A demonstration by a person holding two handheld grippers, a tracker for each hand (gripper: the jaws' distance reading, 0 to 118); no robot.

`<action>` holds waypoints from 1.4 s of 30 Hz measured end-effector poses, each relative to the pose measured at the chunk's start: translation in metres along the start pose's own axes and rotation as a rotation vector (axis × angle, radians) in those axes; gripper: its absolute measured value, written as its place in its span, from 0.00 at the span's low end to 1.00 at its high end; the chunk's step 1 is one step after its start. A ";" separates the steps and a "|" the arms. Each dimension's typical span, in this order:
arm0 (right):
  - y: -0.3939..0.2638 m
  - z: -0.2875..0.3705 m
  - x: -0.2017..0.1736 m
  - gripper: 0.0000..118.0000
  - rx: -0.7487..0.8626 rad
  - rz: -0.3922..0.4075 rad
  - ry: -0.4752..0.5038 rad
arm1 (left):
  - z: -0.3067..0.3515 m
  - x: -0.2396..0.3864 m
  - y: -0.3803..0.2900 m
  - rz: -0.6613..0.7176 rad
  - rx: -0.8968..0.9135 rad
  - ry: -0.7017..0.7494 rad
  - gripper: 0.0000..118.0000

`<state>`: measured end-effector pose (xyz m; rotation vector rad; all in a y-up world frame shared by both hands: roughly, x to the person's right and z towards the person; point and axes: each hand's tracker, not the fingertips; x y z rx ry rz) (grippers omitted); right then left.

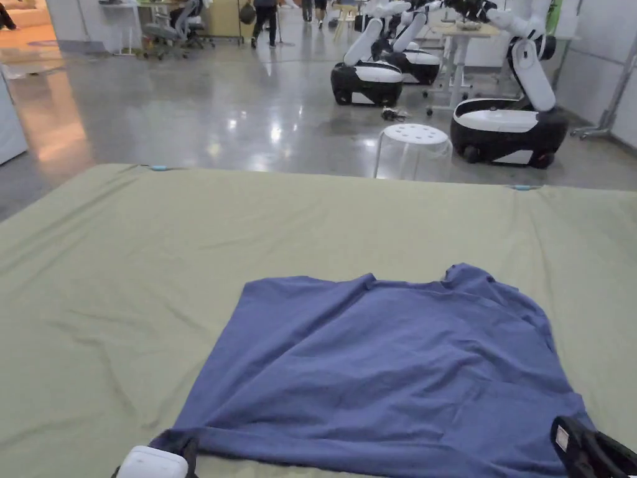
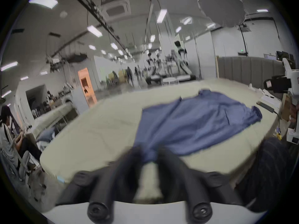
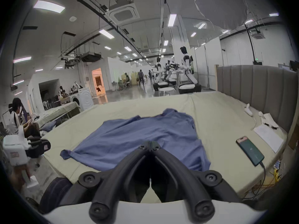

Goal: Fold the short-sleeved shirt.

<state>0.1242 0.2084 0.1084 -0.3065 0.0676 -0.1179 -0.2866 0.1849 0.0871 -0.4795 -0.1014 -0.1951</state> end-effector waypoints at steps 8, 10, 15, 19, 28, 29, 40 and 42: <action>-0.013 -0.011 0.006 0.00 -0.110 0.040 0.011 | -0.016 -0.068 -0.027 0.097 -0.147 -0.009 0.52; -0.013 -0.016 0.009 0.00 -0.134 0.035 -0.004 | -0.037 -0.074 -0.022 0.108 -0.181 -0.031 0.72; -0.015 -0.027 0.027 0.00 -0.179 -0.027 -0.085 | -0.097 -0.083 -0.015 0.080 -0.216 -0.008 0.72; -0.016 -0.038 0.048 0.00 -0.239 0.012 -0.187 | -0.130 -0.072 -0.015 0.054 -0.255 0.003 0.04; -0.039 -0.086 0.105 0.96 -0.396 0.086 -0.208 | -0.128 -0.037 -0.009 0.066 -0.262 0.009 0.04; -0.043 -0.093 0.107 0.96 -0.439 0.092 -0.243 | -0.118 -0.038 -0.001 0.067 -0.259 0.010 0.04; -0.014 -0.092 0.125 0.07 -0.378 -0.129 -0.114 | -0.118 -0.063 0.013 0.086 -0.229 -0.012 0.03; 0.009 -0.079 0.122 0.07 -0.317 -0.159 -0.102 | -0.101 -0.055 0.033 0.067 -0.157 -0.023 0.03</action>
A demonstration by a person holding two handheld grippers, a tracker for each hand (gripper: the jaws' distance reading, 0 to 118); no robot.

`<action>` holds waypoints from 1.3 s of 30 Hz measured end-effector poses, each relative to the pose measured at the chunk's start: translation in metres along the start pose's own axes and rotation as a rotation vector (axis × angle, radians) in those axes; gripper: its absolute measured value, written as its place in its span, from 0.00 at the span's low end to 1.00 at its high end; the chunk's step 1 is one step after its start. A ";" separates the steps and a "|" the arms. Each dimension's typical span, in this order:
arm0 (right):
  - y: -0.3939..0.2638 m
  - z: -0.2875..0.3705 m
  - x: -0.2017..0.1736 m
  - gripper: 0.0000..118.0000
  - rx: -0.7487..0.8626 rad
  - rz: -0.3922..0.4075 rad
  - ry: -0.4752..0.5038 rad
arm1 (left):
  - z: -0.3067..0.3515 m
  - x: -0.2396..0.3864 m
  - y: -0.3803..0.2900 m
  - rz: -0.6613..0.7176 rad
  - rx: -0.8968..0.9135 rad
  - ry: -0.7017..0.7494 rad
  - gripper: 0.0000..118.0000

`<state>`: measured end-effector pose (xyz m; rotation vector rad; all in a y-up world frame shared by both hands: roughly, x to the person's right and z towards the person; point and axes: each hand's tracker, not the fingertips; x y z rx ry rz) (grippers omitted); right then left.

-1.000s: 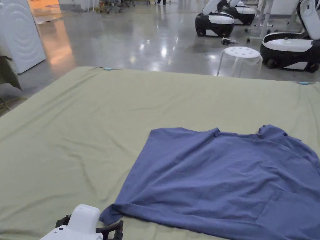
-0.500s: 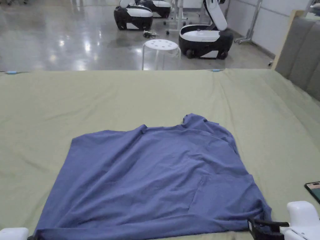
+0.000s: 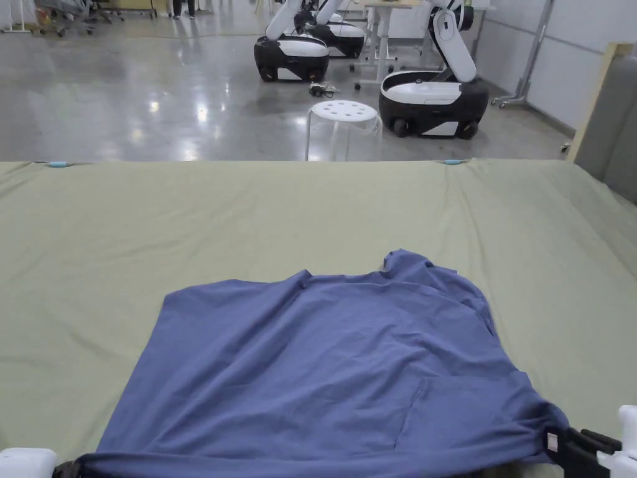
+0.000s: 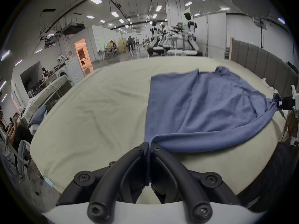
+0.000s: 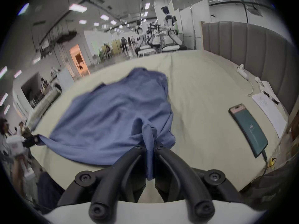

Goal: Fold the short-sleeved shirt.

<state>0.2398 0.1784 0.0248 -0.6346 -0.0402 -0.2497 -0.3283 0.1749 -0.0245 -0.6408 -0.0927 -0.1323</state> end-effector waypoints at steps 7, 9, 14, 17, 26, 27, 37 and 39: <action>0.091 -0.026 -0.015 0.07 0.079 -0.026 -0.012 | -0.051 0.004 0.105 -0.039 0.000 0.022 0.03; 0.113 -0.062 -0.014 0.07 0.011 -0.023 -0.074 | -0.090 0.005 0.127 -0.024 -0.067 0.001 0.03; 0.120 -0.164 0.001 0.07 -0.191 -0.065 -0.170 | -0.192 0.009 0.131 0.050 -0.340 -0.009 0.03; 0.109 -0.175 0.007 0.08 -0.175 -0.077 -0.159 | -0.199 0.011 0.121 0.074 -0.346 0.011 0.04; 0.040 -0.018 -0.037 0.98 0.283 0.046 -0.051 | 0.011 0.044 0.058 0.016 0.378 -0.052 0.67; 0.021 0.002 -0.046 0.98 0.355 0.050 -0.014 | 0.027 0.049 0.044 0.013 0.406 -0.023 0.67; -0.072 0.032 -0.085 0.01 0.427 0.149 -0.059 | 0.044 0.052 -0.031 0.020 0.188 0.016 0.04; -0.070 0.037 -0.085 0.01 0.467 0.144 -0.046 | 0.032 0.042 -0.023 0.012 0.142 0.053 0.27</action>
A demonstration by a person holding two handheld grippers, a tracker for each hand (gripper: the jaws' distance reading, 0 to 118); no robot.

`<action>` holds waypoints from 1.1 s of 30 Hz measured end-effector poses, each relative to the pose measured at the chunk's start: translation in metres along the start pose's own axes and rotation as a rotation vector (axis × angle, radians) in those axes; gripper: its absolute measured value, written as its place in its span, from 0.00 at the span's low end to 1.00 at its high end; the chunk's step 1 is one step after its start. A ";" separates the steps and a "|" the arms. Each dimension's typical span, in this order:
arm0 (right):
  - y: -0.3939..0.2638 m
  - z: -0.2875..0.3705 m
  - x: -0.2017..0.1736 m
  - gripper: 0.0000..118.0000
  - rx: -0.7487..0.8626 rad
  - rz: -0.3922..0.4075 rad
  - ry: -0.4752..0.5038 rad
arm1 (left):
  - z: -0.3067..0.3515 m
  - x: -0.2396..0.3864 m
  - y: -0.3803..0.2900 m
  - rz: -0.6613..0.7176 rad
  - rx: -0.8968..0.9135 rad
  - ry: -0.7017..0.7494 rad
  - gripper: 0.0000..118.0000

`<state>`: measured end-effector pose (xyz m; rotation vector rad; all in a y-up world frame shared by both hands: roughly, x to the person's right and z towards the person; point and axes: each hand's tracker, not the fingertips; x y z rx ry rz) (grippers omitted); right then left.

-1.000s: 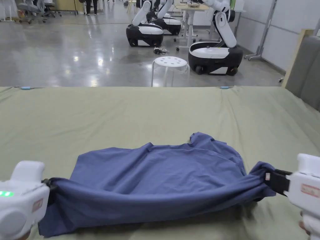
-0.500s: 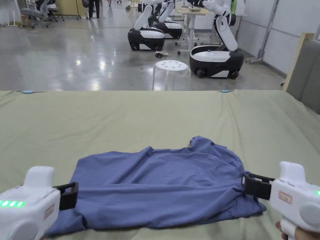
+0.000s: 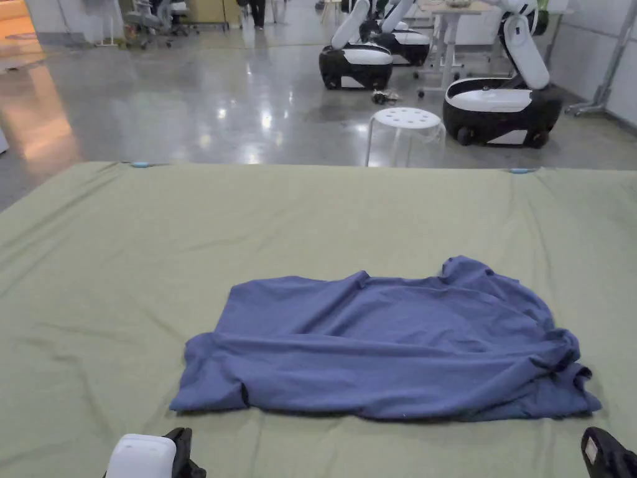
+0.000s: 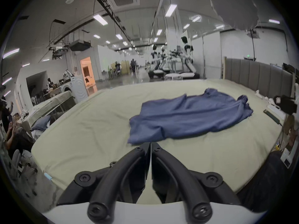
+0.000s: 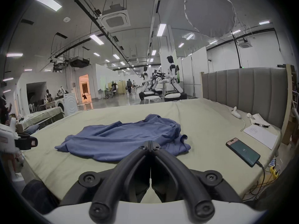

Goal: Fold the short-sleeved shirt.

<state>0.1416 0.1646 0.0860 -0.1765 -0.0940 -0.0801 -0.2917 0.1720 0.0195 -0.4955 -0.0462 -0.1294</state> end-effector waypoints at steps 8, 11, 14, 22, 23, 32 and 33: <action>-0.002 -0.010 0.000 0.01 -0.034 0.004 0.006 | -0.121 -0.029 0.021 -0.019 -0.209 0.038 0.69; 0.000 -0.011 -0.003 0.01 -0.036 0.019 0.000 | -0.164 -0.033 0.020 -0.008 -0.328 0.032 0.68; 0.002 -0.017 -0.001 0.01 -0.064 0.018 -0.006 | -0.170 -0.026 0.022 0.010 -0.325 -0.037 0.34; 0.020 -0.135 0.061 0.99 -0.425 0.002 -0.027 | -0.159 -0.019 0.032 0.004 -0.294 -0.046 0.08; 0.018 -0.152 0.068 1.00 -0.439 0.009 -0.049 | -0.159 -0.018 0.033 0.004 -0.289 -0.047 0.08; 0.000 -0.237 0.106 0.06 -0.701 -0.117 -0.104 | -0.165 -0.017 0.032 0.009 -0.303 -0.045 0.08; 0.005 -0.231 0.105 0.06 -0.680 -0.092 -0.106 | -0.164 -0.018 0.032 0.008 -0.301 -0.043 0.08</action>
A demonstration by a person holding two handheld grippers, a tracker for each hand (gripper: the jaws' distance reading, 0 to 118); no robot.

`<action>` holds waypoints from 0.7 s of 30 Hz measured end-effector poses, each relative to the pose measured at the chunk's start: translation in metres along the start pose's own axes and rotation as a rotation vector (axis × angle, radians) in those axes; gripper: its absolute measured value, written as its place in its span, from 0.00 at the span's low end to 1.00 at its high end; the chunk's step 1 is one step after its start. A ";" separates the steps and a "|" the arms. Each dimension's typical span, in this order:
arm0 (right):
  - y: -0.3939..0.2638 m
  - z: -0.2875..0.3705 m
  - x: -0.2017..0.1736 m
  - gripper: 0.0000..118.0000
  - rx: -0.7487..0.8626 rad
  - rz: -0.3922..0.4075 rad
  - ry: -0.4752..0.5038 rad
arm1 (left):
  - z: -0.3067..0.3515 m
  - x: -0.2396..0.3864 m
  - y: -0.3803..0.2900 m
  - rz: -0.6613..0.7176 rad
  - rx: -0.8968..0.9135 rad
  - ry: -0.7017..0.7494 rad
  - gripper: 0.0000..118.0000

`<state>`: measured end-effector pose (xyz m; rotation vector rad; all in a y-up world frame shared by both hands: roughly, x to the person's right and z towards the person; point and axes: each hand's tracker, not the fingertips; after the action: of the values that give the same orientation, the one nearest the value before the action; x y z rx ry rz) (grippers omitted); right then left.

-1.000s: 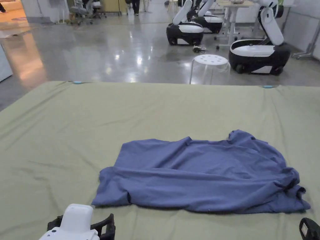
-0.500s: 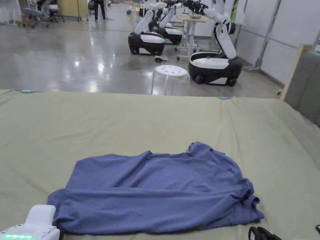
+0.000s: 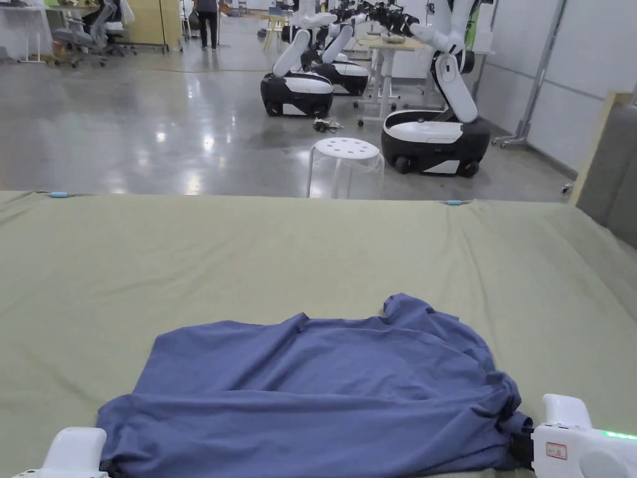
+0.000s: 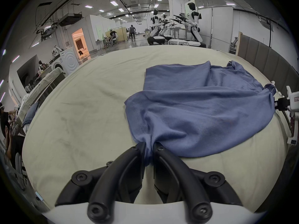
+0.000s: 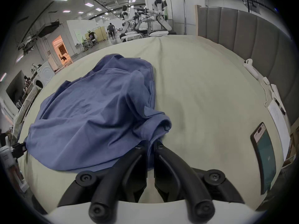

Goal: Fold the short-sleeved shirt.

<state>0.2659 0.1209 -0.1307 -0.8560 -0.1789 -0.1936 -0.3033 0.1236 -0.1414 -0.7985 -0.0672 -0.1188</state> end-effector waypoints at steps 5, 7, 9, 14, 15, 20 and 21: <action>0.009 0.076 0.001 0.06 0.122 0.010 0.070 | 0.038 -0.007 0.013 -0.005 0.097 -0.007 0.08; 0.009 0.112 -0.001 0.06 0.166 -0.003 0.116 | 0.071 -0.003 0.023 -0.015 0.143 -0.008 0.08; 0.002 0.143 -0.005 0.06 0.204 0.037 0.098 | 0.101 0.002 0.029 -0.025 0.202 -0.016 0.08; -0.030 0.182 -0.001 0.06 0.218 0.026 0.118 | 0.147 -0.001 0.019 -0.031 0.200 -0.012 0.08; -0.039 0.180 0.001 0.06 0.202 0.041 0.098 | 0.146 -0.005 0.013 -0.027 0.182 -0.011 0.08; -0.102 0.132 0.017 0.06 0.025 -0.008 0.025 | 0.122 -0.012 -0.048 0.078 0.022 -0.060 0.08; -0.111 0.126 0.019 0.06 0.008 -0.020 0.020 | 0.119 -0.013 -0.057 0.090 0.015 -0.074 0.08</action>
<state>0.2481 0.1436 0.0357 -0.8447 -0.1691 -0.2204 -0.3257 0.1703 -0.0194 -0.7894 -0.1022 -0.0036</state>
